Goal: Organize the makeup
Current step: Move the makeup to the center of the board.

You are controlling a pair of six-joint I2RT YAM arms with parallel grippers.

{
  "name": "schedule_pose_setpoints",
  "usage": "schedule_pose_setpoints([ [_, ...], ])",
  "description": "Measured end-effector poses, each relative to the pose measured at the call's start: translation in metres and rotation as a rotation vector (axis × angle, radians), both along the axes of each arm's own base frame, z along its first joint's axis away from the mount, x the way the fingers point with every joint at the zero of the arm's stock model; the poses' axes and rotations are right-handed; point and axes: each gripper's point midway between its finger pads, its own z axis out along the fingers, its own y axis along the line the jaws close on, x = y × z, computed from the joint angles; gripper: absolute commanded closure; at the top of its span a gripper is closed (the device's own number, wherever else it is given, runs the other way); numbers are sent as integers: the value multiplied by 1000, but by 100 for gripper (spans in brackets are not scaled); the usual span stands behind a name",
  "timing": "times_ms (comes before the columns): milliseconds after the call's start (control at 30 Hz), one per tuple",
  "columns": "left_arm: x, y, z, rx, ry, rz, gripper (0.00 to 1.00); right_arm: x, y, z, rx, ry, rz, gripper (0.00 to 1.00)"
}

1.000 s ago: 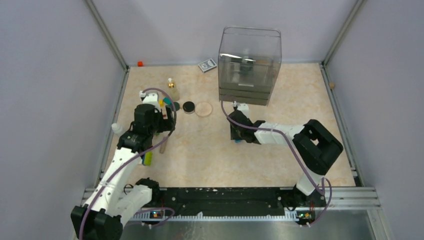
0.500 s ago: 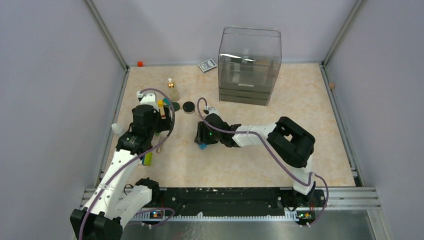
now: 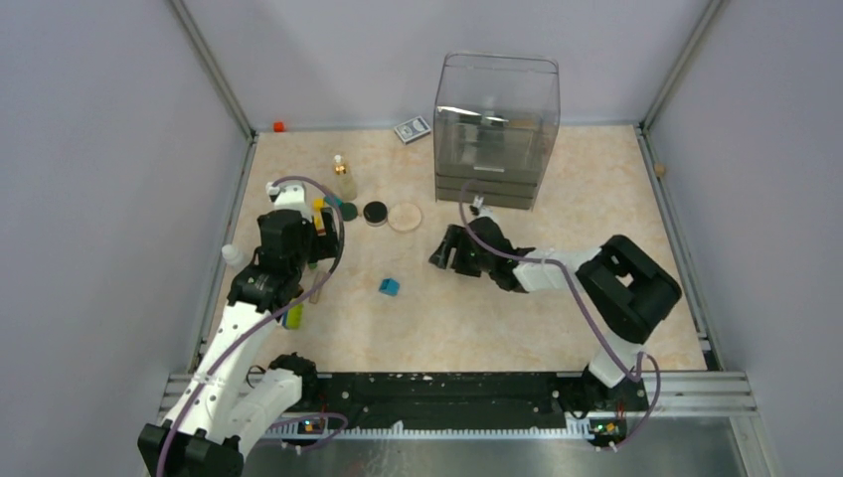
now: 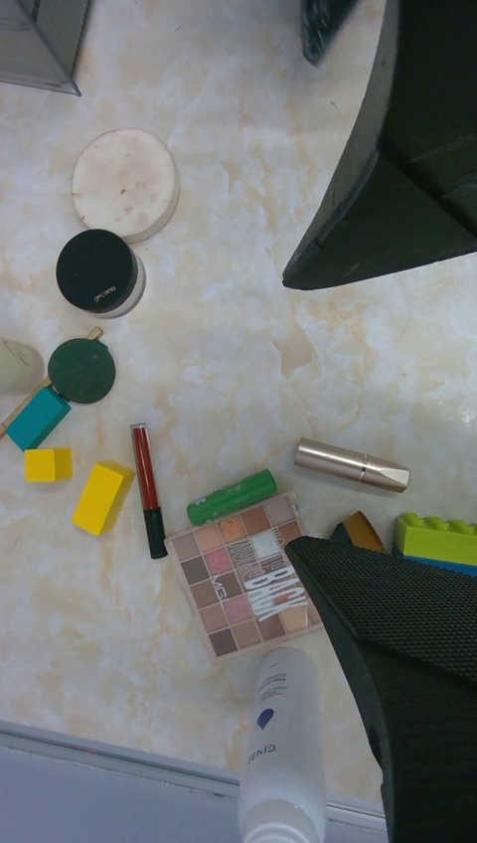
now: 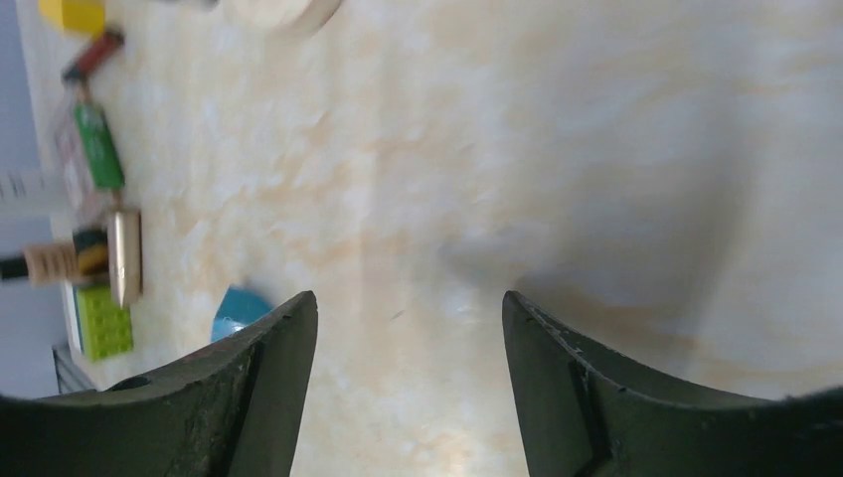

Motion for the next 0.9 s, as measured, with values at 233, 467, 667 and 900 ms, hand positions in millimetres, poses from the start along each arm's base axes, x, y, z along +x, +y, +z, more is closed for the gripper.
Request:
schedule_pose_setpoints([
  [233,0,-1,0,-2,0,-3,1,47,-77,0,83,-26,-249,46],
  [467,0,-2,-1,-3,6,-8,1,78,-103,9,250,-89,-382,55],
  [667,0,-3,-2,-8,8,-17,1,90,-122,-4,436,-116,-494,55],
  [900,0,-5,-2,-12,9,-25,1,114,-124,5,723,-155,-573,52],
])
